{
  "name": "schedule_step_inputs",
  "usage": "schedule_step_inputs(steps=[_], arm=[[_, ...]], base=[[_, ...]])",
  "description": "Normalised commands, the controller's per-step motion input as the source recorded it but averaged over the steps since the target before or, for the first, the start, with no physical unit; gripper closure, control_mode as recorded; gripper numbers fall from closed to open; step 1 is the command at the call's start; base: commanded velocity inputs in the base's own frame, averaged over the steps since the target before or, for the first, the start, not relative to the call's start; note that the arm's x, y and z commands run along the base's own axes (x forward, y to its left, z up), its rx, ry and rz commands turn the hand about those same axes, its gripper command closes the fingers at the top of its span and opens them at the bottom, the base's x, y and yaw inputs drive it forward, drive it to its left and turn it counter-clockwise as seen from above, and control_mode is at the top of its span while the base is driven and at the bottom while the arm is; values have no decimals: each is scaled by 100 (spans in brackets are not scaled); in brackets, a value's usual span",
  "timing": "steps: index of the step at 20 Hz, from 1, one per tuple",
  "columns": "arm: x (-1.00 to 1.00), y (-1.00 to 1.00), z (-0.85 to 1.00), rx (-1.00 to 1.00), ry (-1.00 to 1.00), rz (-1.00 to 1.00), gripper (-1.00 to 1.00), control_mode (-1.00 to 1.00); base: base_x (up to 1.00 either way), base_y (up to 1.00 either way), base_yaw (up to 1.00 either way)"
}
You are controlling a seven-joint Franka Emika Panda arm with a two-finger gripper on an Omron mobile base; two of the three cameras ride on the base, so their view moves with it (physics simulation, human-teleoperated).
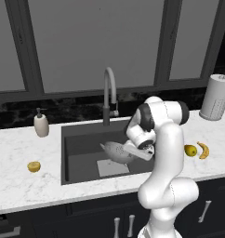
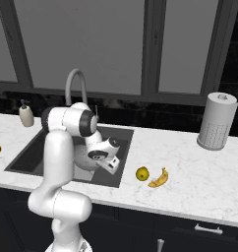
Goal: Put the colander in the sink, put the kiwi, pear, banana in the colander, and turn on the sink faucet and pour water over the colander.
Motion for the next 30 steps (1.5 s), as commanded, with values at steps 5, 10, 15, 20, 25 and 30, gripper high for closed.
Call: schedule_step_inputs(steps=[5, 10, 15, 20, 25, 30], arm=[[0, 7, 3, 0, -20, 0, -100, -100], [0, 0, 20, 0, -20, 0, -100, -100], [-2, 2, 14, 0, -6, 0, -100, -100], [-36, 0, 96, 0, -15, 0, -100, -100], [-32, 0, 100, -2, -6, 0, -100, -100], [-1, 1, 100, -8, 4, 0, -100, -100]], base=[[0, 0, 0], [0, 0, 0], [0, 0, 0], [0, 0, 0], [0, 0, 0], [0, 0, 0]])
